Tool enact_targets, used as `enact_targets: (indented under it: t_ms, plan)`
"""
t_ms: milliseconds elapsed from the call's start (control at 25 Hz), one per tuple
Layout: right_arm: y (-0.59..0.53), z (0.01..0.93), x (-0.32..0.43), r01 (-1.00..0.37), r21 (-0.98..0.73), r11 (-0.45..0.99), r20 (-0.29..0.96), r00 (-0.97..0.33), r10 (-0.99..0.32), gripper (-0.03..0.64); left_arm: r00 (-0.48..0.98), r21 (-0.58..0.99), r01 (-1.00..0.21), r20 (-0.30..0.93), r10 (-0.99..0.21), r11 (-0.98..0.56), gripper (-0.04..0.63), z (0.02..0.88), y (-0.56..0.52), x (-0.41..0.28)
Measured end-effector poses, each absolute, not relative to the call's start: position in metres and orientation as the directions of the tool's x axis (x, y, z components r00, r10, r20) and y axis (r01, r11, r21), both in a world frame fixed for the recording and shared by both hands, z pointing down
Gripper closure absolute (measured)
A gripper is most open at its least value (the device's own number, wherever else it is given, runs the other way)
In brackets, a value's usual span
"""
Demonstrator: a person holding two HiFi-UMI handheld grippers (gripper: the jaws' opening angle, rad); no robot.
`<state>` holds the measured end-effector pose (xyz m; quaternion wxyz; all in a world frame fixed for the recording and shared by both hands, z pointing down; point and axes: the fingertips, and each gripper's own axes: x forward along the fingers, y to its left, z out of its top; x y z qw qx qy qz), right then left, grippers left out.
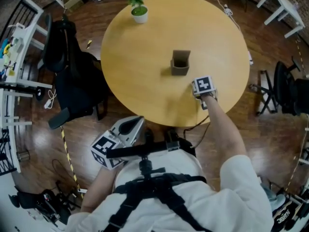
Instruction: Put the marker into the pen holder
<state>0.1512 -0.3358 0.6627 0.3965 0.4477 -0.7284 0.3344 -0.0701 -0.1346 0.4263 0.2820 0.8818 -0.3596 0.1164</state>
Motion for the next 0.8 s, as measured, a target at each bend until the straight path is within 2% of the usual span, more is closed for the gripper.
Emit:
enact_targets:
  t_ms: [200, 240, 360, 400, 560, 600, 720, 800]
  plan:
    - [-0.338, 0.673, 0.151, -0.917, -0.134, 0.376, 0.878, -0.286, -0.383, 0.512, 0.705, 0.420, -0.709, 0.403, -0.584, -0.566, 0.600, 0.425, -0.140, -0.073]
    - [-0.338, 0.675, 0.157, -0.923, -0.108, 0.370, 0.887, -0.257, -0.384, 0.512, 0.703, 0.422, -0.711, 0.398, -0.589, -0.563, 0.600, 0.421, -0.144, -0.072]
    - [-0.339, 0.674, 0.201, -0.940, 0.101, 0.325, 0.917, -0.038, -0.396, 0.512, 0.708, 0.411, -0.705, 0.365, -0.605, -0.577, 0.600, 0.411, -0.156, -0.067]
    - [-0.339, 0.674, 0.204, -0.940, 0.111, 0.323, 0.917, -0.029, -0.397, 0.512, 0.710, 0.407, -0.703, 0.356, -0.607, -0.583, 0.600, 0.408, -0.161, -0.065]
    - [-0.341, 0.674, 0.167, -0.926, -0.062, 0.371, 0.891, -0.219, -0.398, 0.514, 0.725, 0.386, -0.688, 0.328, -0.606, -0.614, 0.600, 0.402, -0.175, -0.053]
    - [-0.341, 0.673, 0.163, -0.923, -0.079, 0.378, 0.885, -0.239, -0.399, 0.538, 0.728, 0.382, -0.685, 0.324, -0.604, -0.620, 0.600, 0.400, -0.178, -0.050]
    - [-0.336, 0.671, 0.181, -0.936, 0.006, 0.352, 0.903, -0.146, -0.404, 0.543, 0.731, 0.376, -0.682, 0.318, -0.604, -0.628, 0.600, 0.398, -0.188, -0.044]
    - [-0.333, 0.669, 0.168, -0.936, -0.066, 0.347, 0.890, -0.213, -0.404, 0.543, 0.731, 0.373, -0.682, 0.316, -0.605, -0.629, 0.600, 0.397, -0.194, -0.042]
